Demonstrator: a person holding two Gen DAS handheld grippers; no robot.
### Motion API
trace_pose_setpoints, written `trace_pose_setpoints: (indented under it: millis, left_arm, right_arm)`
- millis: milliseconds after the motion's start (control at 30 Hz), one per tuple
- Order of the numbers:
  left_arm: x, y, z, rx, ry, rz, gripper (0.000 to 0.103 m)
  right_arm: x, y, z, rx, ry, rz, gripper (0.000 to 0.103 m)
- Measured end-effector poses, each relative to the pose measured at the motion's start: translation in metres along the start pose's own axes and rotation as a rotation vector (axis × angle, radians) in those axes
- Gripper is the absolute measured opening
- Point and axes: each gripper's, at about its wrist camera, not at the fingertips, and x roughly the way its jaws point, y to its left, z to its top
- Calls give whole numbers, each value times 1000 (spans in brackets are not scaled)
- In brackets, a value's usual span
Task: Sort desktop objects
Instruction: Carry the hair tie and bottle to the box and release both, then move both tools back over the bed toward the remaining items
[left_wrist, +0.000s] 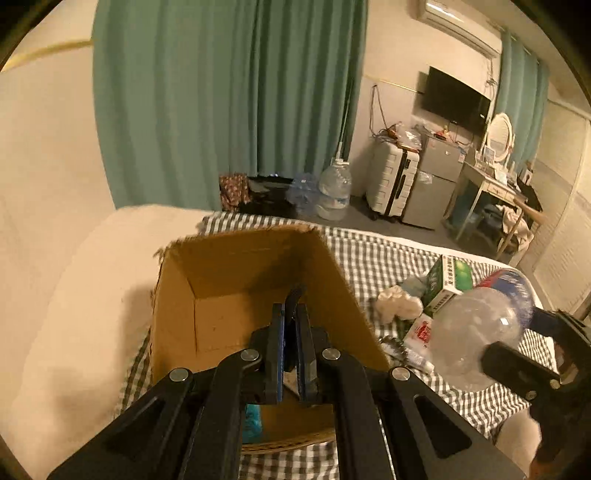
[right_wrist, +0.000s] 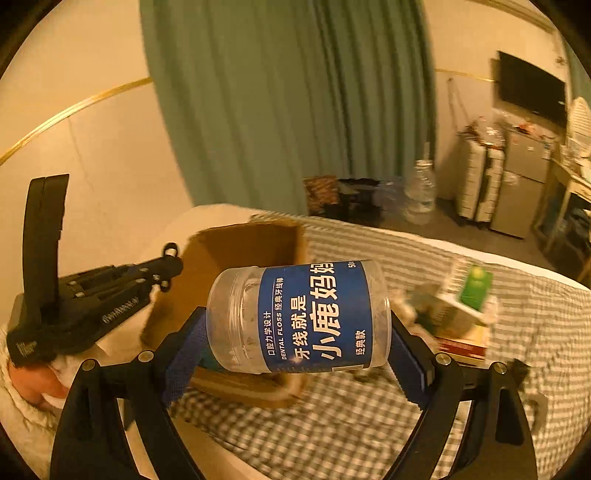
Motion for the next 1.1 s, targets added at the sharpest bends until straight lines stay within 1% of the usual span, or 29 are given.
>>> trace_pose_setpoints:
  millis: [33,67,167,200,333,433,467,500,533,567,600,633,700,767,867,967,1100]
  left_arm:
    - [4,7,-6,-14,-4,8,5]
    - [9,11,-11,-14,9,3,5]
    - [33,24,-29,-22,74,3,5]
    - [39,27,-34,-28,86,2,5]
    - [55,45,-41,-48,127,2,5]
    - [60,55,-42,-66,132,5,5]
    - [61,57,-43,-77,133,10,9]
    - [62,57,-40,-79,139,14,14]
    - [64,57,-39,-78,150,20,34]
    - [66,57,-40,-76,169,41,69]
    - [67,57,-40,-84,185,66,82]
    - [66,57,-41,-97,183,67,88]
    - [62,56,-43,-117,177,36,89]
    - [60,52,-44,-118,189,44,89]
    - [53,40,-48,-107,194,42,89]
    - [42,22,-52,-82,181,39,92]
    - [28,-8,-62,-60,136,2,97]
  right_arm:
    - [12,7,1,-5,19,8,90]
    - [19,10,2,-5,30,11,90]
    - [49,18,1,9,90,31,90]
    - [53,16,-1,15,100,32,90]
    - [74,17,-2,19,139,28,90]
    - [80,18,-3,40,141,28,90]
    - [82,19,-3,55,137,35,90]
    - [82,16,-1,72,127,40,93]
    - [82,15,0,88,120,35,95]
    - [80,15,1,101,111,26,99]
    - [78,15,3,112,100,14,100]
    - [76,14,4,113,94,6,100]
    - [71,12,6,114,77,-17,100]
    - [61,5,6,116,58,-36,100]
    - [41,-15,2,124,17,-87,100]
    - [13,-43,-7,132,-25,-156,100]
    - [-16,-88,-21,152,-56,-251,100]
